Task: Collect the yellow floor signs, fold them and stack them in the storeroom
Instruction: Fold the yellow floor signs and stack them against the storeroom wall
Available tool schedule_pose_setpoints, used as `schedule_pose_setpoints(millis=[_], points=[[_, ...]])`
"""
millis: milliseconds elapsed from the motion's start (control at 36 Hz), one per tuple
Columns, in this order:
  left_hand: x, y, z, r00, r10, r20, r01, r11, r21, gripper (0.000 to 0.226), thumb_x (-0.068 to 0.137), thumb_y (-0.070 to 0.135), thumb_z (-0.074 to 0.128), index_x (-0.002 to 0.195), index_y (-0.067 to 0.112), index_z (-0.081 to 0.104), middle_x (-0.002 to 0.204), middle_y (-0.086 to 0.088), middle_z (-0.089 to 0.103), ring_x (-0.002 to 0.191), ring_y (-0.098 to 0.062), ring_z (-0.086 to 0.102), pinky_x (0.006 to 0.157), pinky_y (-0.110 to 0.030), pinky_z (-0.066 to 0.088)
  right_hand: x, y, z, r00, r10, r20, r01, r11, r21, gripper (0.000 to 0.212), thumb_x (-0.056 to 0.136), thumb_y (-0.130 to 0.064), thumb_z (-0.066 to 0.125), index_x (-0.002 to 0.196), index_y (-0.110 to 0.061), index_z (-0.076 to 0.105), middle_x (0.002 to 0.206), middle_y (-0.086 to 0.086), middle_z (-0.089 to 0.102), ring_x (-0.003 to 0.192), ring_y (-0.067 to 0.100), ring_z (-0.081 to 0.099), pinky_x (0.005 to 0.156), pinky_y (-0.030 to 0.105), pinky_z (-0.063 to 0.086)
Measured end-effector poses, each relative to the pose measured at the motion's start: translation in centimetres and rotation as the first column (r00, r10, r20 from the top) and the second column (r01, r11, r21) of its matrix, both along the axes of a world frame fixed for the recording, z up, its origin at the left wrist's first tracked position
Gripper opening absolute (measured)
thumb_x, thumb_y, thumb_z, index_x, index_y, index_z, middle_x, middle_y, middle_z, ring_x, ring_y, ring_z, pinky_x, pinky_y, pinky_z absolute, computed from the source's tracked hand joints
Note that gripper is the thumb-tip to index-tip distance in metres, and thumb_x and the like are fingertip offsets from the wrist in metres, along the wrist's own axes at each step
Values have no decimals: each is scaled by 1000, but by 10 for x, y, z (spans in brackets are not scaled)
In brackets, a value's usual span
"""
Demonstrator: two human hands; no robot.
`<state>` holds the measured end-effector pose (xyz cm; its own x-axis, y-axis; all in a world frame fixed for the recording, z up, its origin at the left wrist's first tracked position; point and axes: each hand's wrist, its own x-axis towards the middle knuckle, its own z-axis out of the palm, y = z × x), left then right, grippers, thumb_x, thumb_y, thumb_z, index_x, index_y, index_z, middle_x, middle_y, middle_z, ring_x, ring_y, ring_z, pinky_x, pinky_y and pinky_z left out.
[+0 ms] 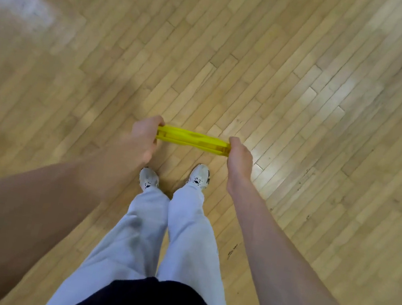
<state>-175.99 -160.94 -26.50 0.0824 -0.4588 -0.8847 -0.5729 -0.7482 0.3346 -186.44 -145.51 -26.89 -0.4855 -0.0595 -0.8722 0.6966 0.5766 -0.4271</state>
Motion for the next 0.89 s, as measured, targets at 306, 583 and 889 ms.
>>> schedule_pose_setpoints(millis=[306, 583, 889], points=[[131, -36, 83, 971, 224, -80, -233, 963, -132, 23, 89, 24, 52, 69, 15, 44, 75, -6, 38, 58, -17, 34, 53, -24, 28, 92, -77, 88, 910, 399, -113, -406, 912, -49, 52, 95, -47, 49, 130, -8, 49, 112, 8, 50, 99, 20, 42, 94, 38, 36], [311, -53, 141, 933, 319, -166, -354, 896, -267, 30, 89, 37, 55, 97, 10, 61, 99, -7, 49, 91, -21, 45, 80, -30, 35, 233, -129, 150, 714, 654, -250, -683, 729, -44, 70, 91, -57, 54, 131, 0, 52, 116, 7, 49, 105, 22, 45, 94, 36, 34], [502, -38, 206, 871, 416, -263, -491, 762, -422, 59, 93, 46, 52, 132, 2, 52, 139, -13, 51, 128, -27, 47, 101, -33, 35, 409, -180, 209, 411, 802, -433, -893, 450, -15, 74, 88, -65, 51, 120, 0, 65, 127, 18, 62, 118, 31, 56, 98, 38, 40]])
